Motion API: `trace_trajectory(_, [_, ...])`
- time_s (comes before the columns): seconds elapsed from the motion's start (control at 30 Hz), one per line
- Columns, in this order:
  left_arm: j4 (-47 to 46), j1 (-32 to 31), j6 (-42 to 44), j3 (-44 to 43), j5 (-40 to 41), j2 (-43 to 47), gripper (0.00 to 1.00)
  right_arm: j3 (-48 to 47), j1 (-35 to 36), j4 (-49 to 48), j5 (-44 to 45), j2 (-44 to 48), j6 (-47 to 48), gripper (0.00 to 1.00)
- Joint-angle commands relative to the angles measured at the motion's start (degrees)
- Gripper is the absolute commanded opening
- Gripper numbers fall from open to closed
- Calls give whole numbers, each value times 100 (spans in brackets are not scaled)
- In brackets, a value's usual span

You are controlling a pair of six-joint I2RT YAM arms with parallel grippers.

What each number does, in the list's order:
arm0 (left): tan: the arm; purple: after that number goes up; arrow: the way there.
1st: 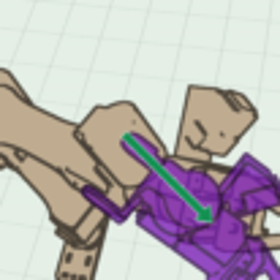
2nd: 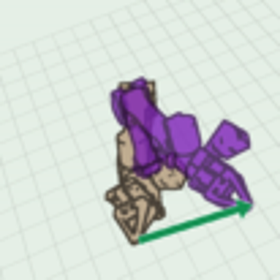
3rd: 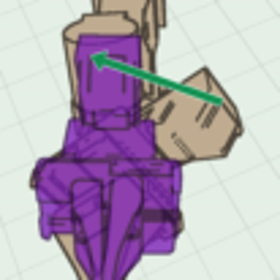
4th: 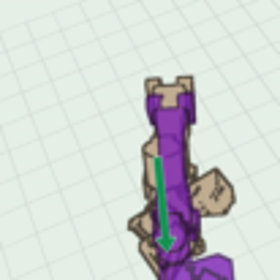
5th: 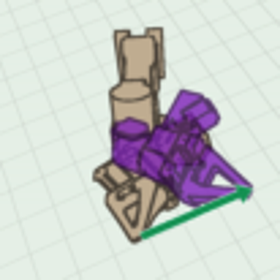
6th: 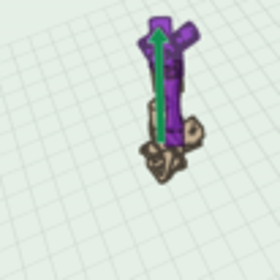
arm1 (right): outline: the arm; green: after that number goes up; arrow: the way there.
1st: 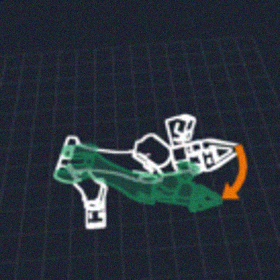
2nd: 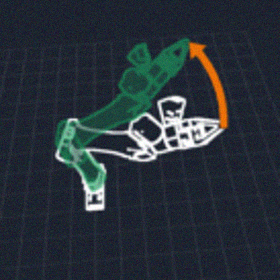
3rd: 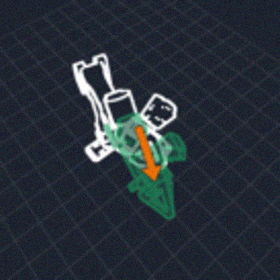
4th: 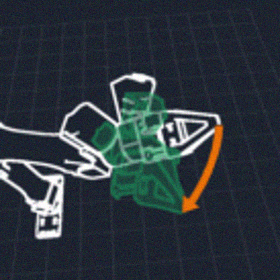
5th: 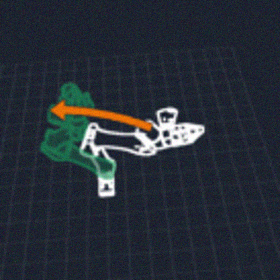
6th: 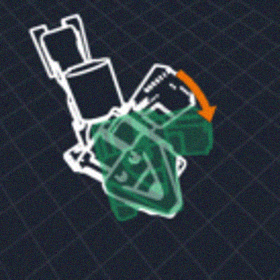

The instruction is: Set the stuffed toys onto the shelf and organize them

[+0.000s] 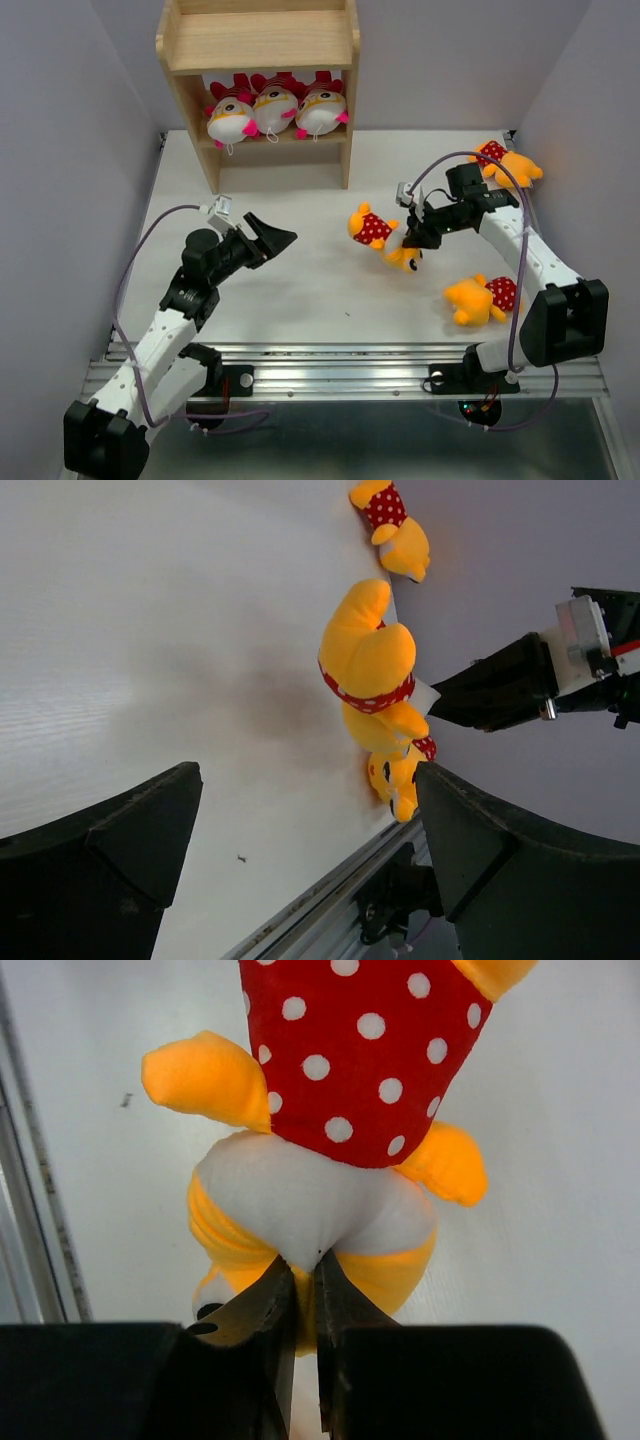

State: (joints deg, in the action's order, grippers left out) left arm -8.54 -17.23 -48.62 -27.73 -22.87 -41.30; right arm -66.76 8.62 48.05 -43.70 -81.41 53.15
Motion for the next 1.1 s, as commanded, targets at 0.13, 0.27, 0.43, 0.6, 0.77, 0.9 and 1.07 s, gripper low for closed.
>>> trace_trajectory(0.13, [-1115,-807,-394,-601,-121,-1282,98,138,1159,293,-920,301,-5,11])
trace_trajectory(0.27, [-1124,-1263,-490,-769,-33,-1723,99,-161,1342,354,-966,152,-103,11])
trace_trajectory(0.43, [-1177,-1748,-622,-892,265,-2136,98,-276,1660,398,-745,55,82,11])
trace_trajectory(0.6, [-1107,-1985,-772,-1033,424,-2496,98,-416,1880,319,-823,99,-6,11])
trace_trajectory(0.77, [-975,-2073,-842,-1200,494,-2769,80,-592,1880,170,-824,72,-286,13])
trace_trajectory(0.9, [-975,-2065,-842,-1183,477,-2743,46,-584,1880,-68,-491,72,-454,18])
trace_trajectory(1.07, [-1079,-1890,-965,-946,13,-2717,0,-829,1880,527,-577,143,562,58])
